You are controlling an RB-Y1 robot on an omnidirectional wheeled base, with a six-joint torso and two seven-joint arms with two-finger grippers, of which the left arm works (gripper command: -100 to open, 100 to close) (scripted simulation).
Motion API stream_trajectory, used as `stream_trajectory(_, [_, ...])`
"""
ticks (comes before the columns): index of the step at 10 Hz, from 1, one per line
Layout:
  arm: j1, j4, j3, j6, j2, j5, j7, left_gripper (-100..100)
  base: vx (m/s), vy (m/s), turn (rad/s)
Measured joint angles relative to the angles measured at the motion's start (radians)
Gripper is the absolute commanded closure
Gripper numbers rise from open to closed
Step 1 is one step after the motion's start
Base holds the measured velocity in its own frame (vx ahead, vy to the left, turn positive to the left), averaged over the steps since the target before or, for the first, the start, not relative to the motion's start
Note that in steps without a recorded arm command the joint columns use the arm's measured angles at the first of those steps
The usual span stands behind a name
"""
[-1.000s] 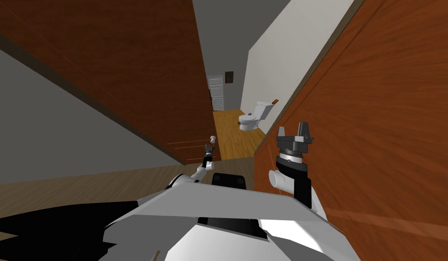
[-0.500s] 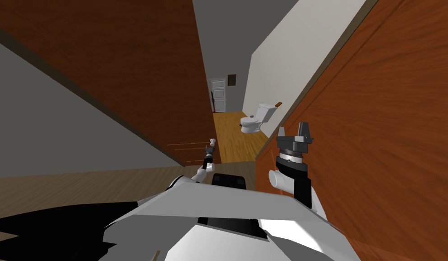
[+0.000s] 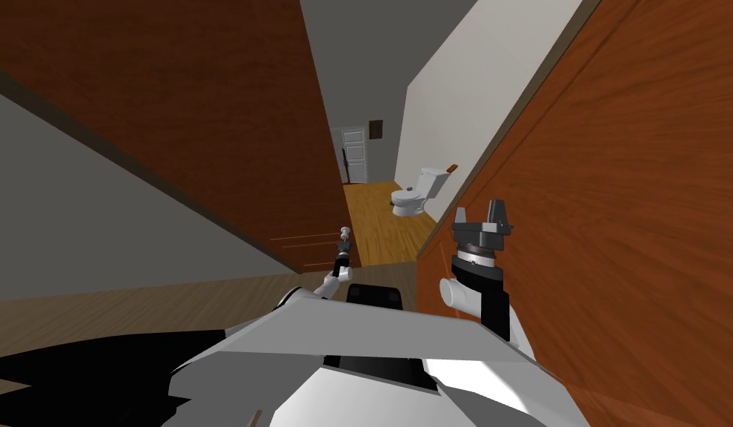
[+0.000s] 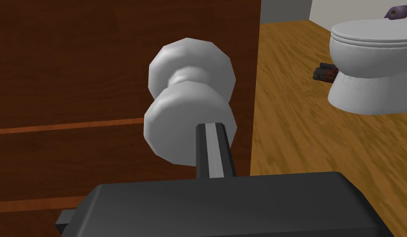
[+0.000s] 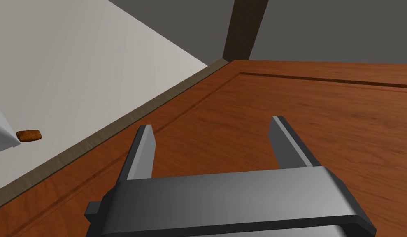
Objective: Pull the door open
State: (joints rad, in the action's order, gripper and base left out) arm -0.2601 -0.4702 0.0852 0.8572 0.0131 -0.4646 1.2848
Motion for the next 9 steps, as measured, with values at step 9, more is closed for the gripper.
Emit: stream_trajectory(9, [-0.002, 0.008, -0.003, 0.003, 0.035, 0.001, -0.011, -100, -0.190, 0.025, -0.004])
